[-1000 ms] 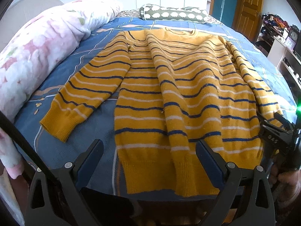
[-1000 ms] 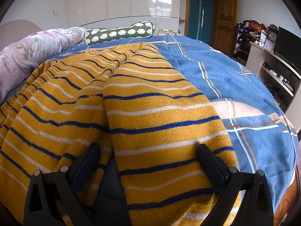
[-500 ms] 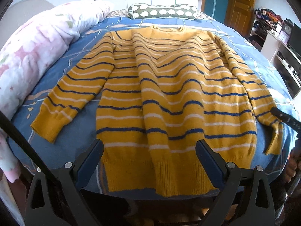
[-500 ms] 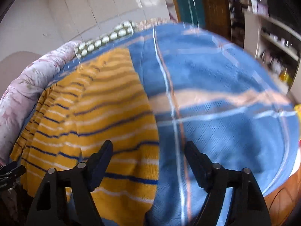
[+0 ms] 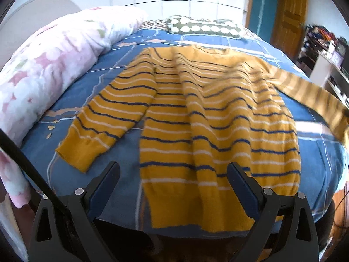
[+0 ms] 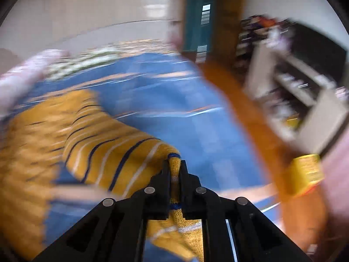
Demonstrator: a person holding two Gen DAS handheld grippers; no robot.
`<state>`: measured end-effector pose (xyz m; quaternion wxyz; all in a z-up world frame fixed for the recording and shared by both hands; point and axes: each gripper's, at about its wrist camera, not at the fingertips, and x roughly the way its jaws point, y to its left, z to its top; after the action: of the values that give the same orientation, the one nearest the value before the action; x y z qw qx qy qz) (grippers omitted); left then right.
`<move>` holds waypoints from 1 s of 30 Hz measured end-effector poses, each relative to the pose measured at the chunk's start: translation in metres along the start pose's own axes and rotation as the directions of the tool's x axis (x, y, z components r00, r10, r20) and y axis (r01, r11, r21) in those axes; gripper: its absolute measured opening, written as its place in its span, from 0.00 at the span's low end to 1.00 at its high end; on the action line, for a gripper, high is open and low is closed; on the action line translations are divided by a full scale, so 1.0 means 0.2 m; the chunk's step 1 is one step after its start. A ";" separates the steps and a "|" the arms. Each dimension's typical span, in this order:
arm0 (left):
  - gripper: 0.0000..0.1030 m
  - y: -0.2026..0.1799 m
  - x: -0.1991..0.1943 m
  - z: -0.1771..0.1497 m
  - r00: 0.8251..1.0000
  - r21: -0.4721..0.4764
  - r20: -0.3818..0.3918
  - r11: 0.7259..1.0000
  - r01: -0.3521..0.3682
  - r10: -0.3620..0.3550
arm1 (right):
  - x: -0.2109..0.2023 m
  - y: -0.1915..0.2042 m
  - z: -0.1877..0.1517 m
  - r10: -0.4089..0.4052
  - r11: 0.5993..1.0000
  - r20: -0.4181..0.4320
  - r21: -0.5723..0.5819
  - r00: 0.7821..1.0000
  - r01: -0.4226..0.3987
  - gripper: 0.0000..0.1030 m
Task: Fold small clothes
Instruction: 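Grasp the sweater sleeve cuff with the right gripper and lift it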
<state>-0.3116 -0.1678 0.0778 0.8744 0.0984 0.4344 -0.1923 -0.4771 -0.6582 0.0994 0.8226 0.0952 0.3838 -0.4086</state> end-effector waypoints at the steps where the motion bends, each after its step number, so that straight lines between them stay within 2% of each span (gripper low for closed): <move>1: 0.95 0.02 0.00 0.01 1.000 -0.011 0.001 1.000 -0.003 0.003 | 0.06 -0.05 0.04 -0.063 0.998 -0.020 -0.002 0.998 0.063 0.08; 3: 0.95 0.08 -0.01 0.01 1.000 -0.041 0.005 0.999 -0.013 0.013 | 0.15 -0.07 0.07 -0.126 0.992 -0.083 -0.009 0.989 0.126 0.14; 5: 0.95 0.15 -0.02 0.02 1.000 -0.066 0.013 0.997 -0.025 0.026 | 0.13 -0.04 0.07 -0.149 0.989 -0.092 -0.001 0.984 0.150 0.19; 6: 0.95 0.17 -0.02 0.02 0.999 -0.075 0.015 0.997 -0.031 0.032 | 0.07 0.01 0.05 -0.116 0.993 -0.071 0.004 0.991 0.117 0.27; 8: 0.95 0.22 -0.01 0.02 0.999 -0.095 0.015 0.995 -0.037 0.039 | -0.05 0.15 0.01 0.037 0.999 -0.032 0.010 0.999 -0.036 0.41; 9: 0.95 0.24 0.00 0.02 0.999 -0.103 0.014 0.994 -0.036 0.038 | -0.13 0.26 -0.05 0.190 0.982 -0.028 0.012 0.981 -0.190 0.43; 10: 0.95 0.25 0.00 0.02 0.999 -0.113 0.013 0.993 -0.035 0.036 | -0.16 0.33 -0.09 0.301 0.954 -0.048 0.013 0.952 -0.301 0.43; 11: 0.95 0.27 0.01 0.02 1.000 -0.128 0.009 0.991 -0.029 0.030 | -0.18 0.43 -0.15 0.423 0.906 -0.087 0.021 0.902 -0.423 0.43; 12: 0.95 0.28 0.01 0.02 1.000 -0.134 0.005 0.991 -0.023 0.024 | -0.19 0.56 -0.24 0.536 0.843 -0.147 0.039 0.831 -0.537 0.44; 14: 0.95 0.29 0.01 0.01 1.000 -0.140 -0.002 0.990 -0.011 0.011 | -0.18 0.74 -0.36 0.623 0.776 -0.226 0.061 0.749 -0.627 0.44; 15: 0.95 0.29 0.00 0.00 1.000 -0.139 0.001 0.990 -0.008 0.009 | -0.19 0.81 -0.41 0.639 0.760 -0.249 0.064 0.727 -0.646 0.44; 16: 0.95 0.29 -0.01 0.00 1.000 -0.138 0.005 0.990 -0.007 0.008 | -0.19 0.90 -0.46 0.645 0.752 -0.270 0.057 0.715 -0.656 0.44; 18: 0.95 0.28 -0.04 -0.01 1.000 -0.132 0.016 0.991 0.003 -0.001 | -0.18 1.00 -0.52 0.647 0.746 -0.290 0.049 0.705 -0.665 0.44; 19: 0.95 0.28 -0.04 -0.01 1.000 -0.129 0.018 0.992 0.008 -0.005 | -0.19 1.04 -0.54 0.636 0.753 -0.296 0.036 0.713 -0.657 0.44; 20: 0.95 0.27 -0.05 -0.02 1.000 -0.127 0.020 0.992 0.015 -0.012 | -0.20 1.07 -0.56 0.614 0.768 -0.287 0.002 0.735 -0.640 0.44; 21: 0.95 0.26 -0.05 -0.02 1.000 -0.125 0.021 0.992 0.021 -0.018 | -0.22 1.07 -0.57 0.604 0.773 -0.277 -0.024 0.747 -0.634 0.31; 22: 0.95 0.25 -0.05 -0.02 0.999 -0.123 0.021 0.992 0.027 -0.025 | -0.22 1.08 -0.56 0.606 0.769 -0.275 -0.036 0.746 -0.638 0.18; 23: 0.95 0.23 -0.06 -0.03 0.999 -0.117 0.020 0.993 0.034 -0.032 | -0.23 1.06 -0.57 0.617 0.762 -0.276 -0.021 0.737 -0.647 0.09; 24: 0.95 0.22 -0.06 -0.03 0.999 -0.111 0.020 0.993 0.039 -0.037 | -0.24 1.03 -0.58 0.629 0.757 -0.270 0.000 0.729 -0.653 0.07; 25: 0.95 0.21 -0.07 -0.03 0.999 -0.104 0.023 0.994 0.043 -0.041 | -0.27 0.99 -0.58 0.626 0.762 -0.265 0.005 0.734 -0.648 0.07; 28: 0.95 0.17 -0.11 -0.05 0.997 -0.074 0.046 0.995 0.060 -0.056 | -0.37 0.84 -0.65 0.584 0.796 -0.250 -0.010 0.772 -0.606 0.07; 30: 0.95 0.15 -0.10 -0.06 0.998 -0.060 0.042 0.997 0.056 -0.053 | -0.36 0.79 -0.69 0.573 0.803 -0.277 0.004 0.771 -0.595 0.04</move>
<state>-0.3185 -0.1327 0.0863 0.8801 0.0560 0.4248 -0.2047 -0.4625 -0.4476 0.0306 0.8531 0.2286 0.4582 -0.0998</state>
